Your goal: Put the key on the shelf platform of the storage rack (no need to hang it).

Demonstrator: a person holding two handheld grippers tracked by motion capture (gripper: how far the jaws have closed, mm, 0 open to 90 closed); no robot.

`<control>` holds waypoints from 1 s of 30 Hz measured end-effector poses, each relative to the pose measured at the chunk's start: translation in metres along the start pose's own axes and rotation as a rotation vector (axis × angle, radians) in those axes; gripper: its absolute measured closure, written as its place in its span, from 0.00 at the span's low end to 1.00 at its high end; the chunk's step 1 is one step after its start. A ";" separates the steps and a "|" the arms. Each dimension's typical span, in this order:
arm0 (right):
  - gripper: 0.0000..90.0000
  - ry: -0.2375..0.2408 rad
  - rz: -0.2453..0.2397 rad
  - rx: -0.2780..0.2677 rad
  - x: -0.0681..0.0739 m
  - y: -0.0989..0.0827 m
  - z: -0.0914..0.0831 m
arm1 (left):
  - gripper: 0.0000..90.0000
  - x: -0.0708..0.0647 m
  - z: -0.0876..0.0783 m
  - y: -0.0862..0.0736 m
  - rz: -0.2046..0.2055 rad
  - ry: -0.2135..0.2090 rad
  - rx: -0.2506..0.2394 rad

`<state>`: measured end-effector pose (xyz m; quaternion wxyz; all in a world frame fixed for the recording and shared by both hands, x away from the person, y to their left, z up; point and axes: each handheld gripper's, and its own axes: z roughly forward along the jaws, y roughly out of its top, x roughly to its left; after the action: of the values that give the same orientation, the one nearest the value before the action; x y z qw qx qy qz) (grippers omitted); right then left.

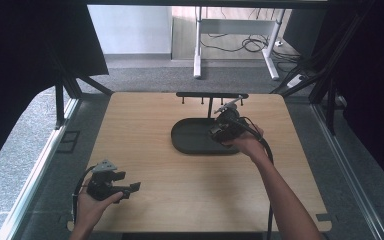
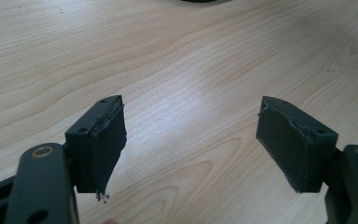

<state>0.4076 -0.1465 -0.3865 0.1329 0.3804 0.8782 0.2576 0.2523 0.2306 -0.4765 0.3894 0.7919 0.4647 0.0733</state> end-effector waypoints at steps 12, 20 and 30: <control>0.55 -0.012 0.041 0.009 -0.012 0.006 0.019 | 0.27 0.001 -0.001 0.000 0.000 0.002 0.003; 0.55 -0.015 0.061 0.023 -0.016 0.009 0.032 | 0.27 0.002 -0.001 0.000 -0.004 0.001 -0.002; 0.55 -0.034 0.080 0.033 -0.021 0.013 0.049 | 0.27 0.002 -0.002 0.000 -0.006 0.002 -0.004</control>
<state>0.4506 -0.1373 -0.4189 0.1312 0.4220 0.8639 0.2415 0.2527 0.2334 -0.4764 0.3905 0.7897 0.4674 0.0739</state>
